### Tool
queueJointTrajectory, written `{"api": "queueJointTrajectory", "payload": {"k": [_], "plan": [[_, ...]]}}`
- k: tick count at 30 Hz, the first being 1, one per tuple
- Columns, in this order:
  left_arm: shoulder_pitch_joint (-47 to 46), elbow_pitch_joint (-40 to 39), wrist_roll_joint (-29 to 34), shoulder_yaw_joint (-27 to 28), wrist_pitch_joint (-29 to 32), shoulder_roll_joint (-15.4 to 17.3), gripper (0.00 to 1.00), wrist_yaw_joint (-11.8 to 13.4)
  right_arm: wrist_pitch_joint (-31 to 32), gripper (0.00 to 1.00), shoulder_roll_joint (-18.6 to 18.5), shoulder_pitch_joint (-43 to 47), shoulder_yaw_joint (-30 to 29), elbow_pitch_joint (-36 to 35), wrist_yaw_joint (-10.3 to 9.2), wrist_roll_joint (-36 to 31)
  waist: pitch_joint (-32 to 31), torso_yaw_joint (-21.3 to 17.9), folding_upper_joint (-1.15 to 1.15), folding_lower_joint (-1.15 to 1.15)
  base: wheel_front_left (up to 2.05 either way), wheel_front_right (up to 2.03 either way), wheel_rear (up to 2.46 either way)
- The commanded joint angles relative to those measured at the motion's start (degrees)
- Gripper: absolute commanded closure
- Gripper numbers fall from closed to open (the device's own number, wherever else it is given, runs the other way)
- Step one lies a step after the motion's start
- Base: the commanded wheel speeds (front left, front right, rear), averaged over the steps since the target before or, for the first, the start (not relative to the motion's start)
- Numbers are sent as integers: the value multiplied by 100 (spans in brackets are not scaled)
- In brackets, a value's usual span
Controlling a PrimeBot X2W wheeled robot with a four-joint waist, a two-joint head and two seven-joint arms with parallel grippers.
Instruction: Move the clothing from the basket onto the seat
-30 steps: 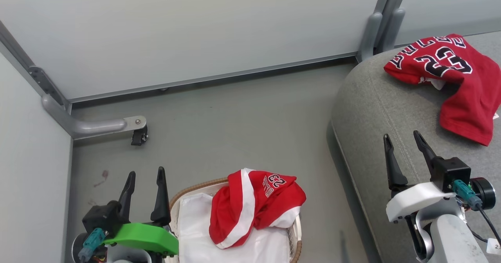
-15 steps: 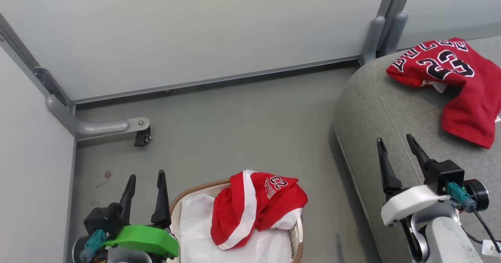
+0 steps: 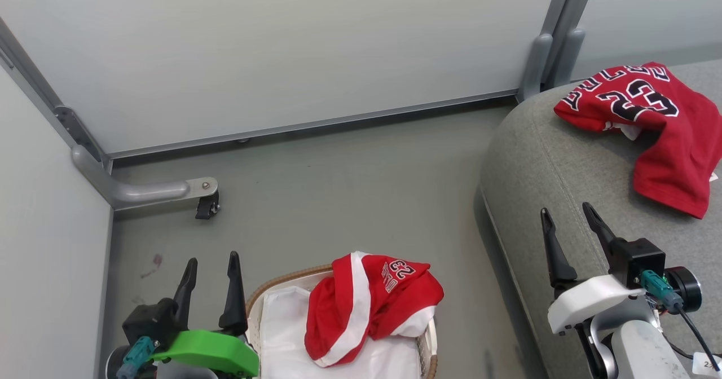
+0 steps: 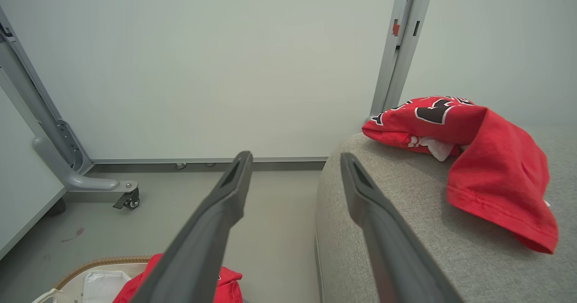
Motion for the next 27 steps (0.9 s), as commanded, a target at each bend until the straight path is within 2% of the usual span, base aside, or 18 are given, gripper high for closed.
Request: {"api": "queueJointTrajectory", "payload": {"k": [1, 19, 27], "plan": [[107, -11, 17, -11, -3, 12, 0, 17, -12, 0, -22, 70, -6, 7, -6, 26, -6, 8, 0, 0, 0, 0, 0], [46, -48, 46, 23, -3, 11, 0, 32, -12, 0, -22, 29, -12, -33, -6, 31, 60, -8, 0, 0, 0, 0, 0], [-452, 386, 295, -337, -3, 11, 0, -108, -12, 0, -21, -164, -23, -149, -6, 34, 386, -75, 0, 0, 0, 0, 0]]}}
